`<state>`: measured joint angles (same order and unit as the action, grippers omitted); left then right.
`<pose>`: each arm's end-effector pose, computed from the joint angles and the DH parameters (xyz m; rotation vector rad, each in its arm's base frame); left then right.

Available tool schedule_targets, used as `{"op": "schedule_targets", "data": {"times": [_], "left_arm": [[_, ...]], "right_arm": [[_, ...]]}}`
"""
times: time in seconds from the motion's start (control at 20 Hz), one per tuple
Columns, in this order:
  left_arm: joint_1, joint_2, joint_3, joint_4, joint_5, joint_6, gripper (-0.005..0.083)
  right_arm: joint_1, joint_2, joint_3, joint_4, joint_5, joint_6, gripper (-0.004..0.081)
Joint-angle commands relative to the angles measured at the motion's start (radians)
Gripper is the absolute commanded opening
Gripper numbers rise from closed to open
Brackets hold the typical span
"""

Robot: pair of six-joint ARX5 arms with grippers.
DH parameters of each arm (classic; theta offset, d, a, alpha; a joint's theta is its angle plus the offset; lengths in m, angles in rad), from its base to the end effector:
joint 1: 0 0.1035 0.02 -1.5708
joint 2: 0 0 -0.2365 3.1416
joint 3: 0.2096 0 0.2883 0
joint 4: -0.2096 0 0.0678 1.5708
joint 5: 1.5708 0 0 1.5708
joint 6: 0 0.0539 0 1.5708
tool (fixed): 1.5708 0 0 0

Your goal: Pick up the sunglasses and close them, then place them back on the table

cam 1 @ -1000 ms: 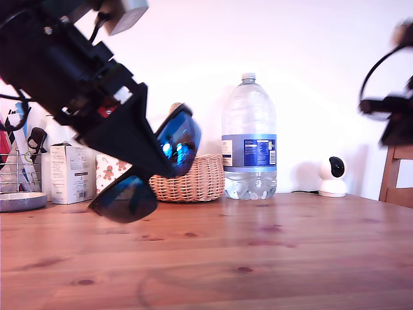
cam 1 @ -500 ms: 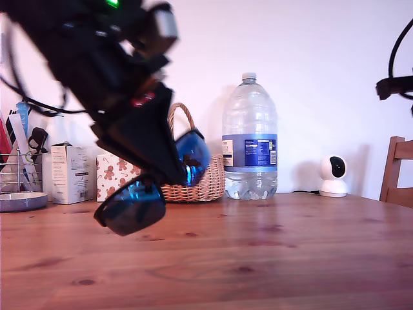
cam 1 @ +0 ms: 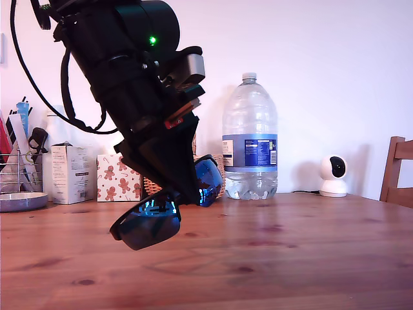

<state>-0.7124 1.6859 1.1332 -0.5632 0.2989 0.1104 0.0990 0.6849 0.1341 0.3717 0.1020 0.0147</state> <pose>0.2705 -0.2546 0.1343 0.3285 1.0873 -0.9646 0.2274 0.0171 0.1350 -0.0033 0.1782 -0.0043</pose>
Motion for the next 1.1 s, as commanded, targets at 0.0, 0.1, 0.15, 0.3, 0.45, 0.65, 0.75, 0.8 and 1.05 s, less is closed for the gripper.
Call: {"op": "schedule_targets", "data": {"times": [0.0,0.1,0.15,0.3,0.45,0.65,0.75,0.8,1.05], "left_arm": [[0.008,0.012,0.008,0.008,0.026,-0.015,0.0072],[0.008,0.027,0.010,0.009,0.038,-0.034,0.0072],[0.010,0.042,0.013,0.010,0.043,-0.043,0.0072],[0.013,0.089,0.027,0.001,0.068,-0.052,0.0072],[0.016,0.147,0.075,-0.075,0.090,-0.059,0.0072],[0.026,0.283,0.224,-0.265,0.116,-0.077,0.0072],[0.027,0.338,0.279,-0.304,0.116,-0.077,0.0072],[0.027,0.358,0.297,-0.306,0.112,-0.077,0.0073],[0.038,0.386,0.336,-0.302,0.111,-0.078,0.0174]], "right_arm": [[-0.055,-0.006,-0.006,0.006,-0.017,0.032,-0.0010],[-0.091,-0.027,-0.017,0.017,-0.023,0.053,-0.0010],[-0.095,-0.037,-0.024,0.020,-0.023,0.062,-0.0010],[-0.094,-0.071,-0.056,0.018,-0.014,0.061,-0.0010],[-0.093,-0.098,-0.067,-0.027,-0.014,0.063,-0.0010],[-0.086,-0.123,-0.067,-0.035,-0.014,0.063,-0.0010],[-0.081,-0.128,-0.067,-0.039,-0.014,0.063,-0.0010],[-0.079,-0.128,-0.067,-0.041,-0.016,0.063,-0.0010],[-0.079,-0.128,-0.067,-0.041,-0.022,0.064,-0.0010]]}}
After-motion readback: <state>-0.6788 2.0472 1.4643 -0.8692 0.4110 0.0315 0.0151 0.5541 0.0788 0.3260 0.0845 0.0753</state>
